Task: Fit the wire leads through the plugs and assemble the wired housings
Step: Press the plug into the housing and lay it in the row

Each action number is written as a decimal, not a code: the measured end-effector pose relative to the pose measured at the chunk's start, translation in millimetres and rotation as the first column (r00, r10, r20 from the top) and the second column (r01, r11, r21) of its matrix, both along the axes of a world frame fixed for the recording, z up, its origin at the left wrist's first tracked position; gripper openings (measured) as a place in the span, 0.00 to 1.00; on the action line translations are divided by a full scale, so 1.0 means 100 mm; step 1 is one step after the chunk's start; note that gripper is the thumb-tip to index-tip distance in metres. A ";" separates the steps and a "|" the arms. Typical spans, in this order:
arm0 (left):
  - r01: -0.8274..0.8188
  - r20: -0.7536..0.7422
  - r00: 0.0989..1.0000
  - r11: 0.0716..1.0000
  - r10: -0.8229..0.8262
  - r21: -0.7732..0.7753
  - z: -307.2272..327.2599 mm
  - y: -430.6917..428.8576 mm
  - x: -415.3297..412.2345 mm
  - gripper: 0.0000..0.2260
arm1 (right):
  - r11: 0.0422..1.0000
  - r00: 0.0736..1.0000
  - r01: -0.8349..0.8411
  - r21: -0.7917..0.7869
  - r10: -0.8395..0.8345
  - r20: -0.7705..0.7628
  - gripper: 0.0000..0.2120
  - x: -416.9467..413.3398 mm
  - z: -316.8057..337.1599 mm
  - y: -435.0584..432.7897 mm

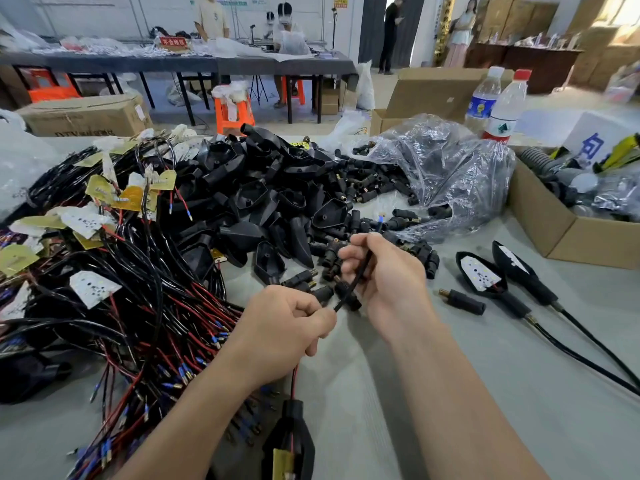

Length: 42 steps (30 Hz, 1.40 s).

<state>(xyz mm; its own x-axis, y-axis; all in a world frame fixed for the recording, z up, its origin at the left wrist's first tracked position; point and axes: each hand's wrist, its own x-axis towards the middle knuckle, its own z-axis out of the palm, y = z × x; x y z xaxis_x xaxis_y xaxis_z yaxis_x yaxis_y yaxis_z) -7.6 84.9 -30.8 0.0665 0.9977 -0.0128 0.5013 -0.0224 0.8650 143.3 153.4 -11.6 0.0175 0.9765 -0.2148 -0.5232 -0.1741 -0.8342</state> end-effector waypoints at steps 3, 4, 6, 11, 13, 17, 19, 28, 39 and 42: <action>0.046 -0.010 0.999 0.999 -0.047 -0.019 0.04 -0.03 0.00 0.13 | 0.996 0.990 0.077 -0.048 -0.082 -0.117 0.10 0.09 -0.01 0.06; 0.058 -0.015 0.998 0.998 -0.059 -0.023 0.06 -0.04 0.01 0.13 | 0.994 0.984 0.086 -0.064 -0.095 -0.153 0.09 0.12 -0.02 0.08; 0.090 -0.051 0.995 0.996 -0.090 -0.014 0.07 -0.06 0.01 0.12 | 0.990 0.967 0.110 -0.092 -0.128 -0.219 0.09 0.17 -0.05 0.13; 0.236 0.015 0.972 0.970 -0.236 -0.062 0.16 -0.10 0.00 0.12 | 0.967 0.928 0.231 -0.110 -0.253 -0.275 0.12 0.34 -0.07 0.29; 0.334 0.100 0.941 0.934 -0.324 -0.125 0.21 -0.11 -0.03 0.14 | 0.953 0.904 0.283 -0.112 -0.304 -0.302 0.12 0.42 -0.07 0.34; 0.546 0.258 0.832 0.810 -0.492 -0.217 0.26 -0.11 -0.12 0.17 | 0.940 0.847 0.316 -0.130 -0.341 -0.407 0.12 0.49 -0.10 0.37; 0.625 0.278 0.778 0.736 -0.563 -0.261 0.25 -0.11 -0.14 0.16 | 0.941 0.844 0.316 -0.119 -0.336 -0.417 0.12 0.48 -0.13 0.37; 0.149 0.284 0.956 0.959 -0.078 -0.240 0.07 -0.06 0.00 0.15 | 0.998 0.975 0.054 -0.023 -0.058 -0.215 0.11 0.27 0.05 0.10; -0.290 0.486 0.834 0.957 0.263 -0.019 0.06 0.11 0.01 0.09 | 0.928 0.925 -0.367 0.060 0.359 0.123 0.12 -0.36 0.05 -0.28; -0.381 0.411 0.848 0.924 0.334 0.035 0.03 0.12 0.00 0.12 | 0.985 0.862 -0.086 0.152 -0.003 0.507 0.10 -0.22 0.01 -0.16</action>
<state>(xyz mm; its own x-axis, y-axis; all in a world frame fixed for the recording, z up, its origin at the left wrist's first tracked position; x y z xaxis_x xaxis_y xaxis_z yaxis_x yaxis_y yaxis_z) -7.3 97.1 -27.4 -0.3186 0.9466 0.0502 0.1155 -0.0139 0.9932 121.3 137.2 -10.7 0.0382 0.9990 -0.0251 -0.0196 -0.0243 -0.9995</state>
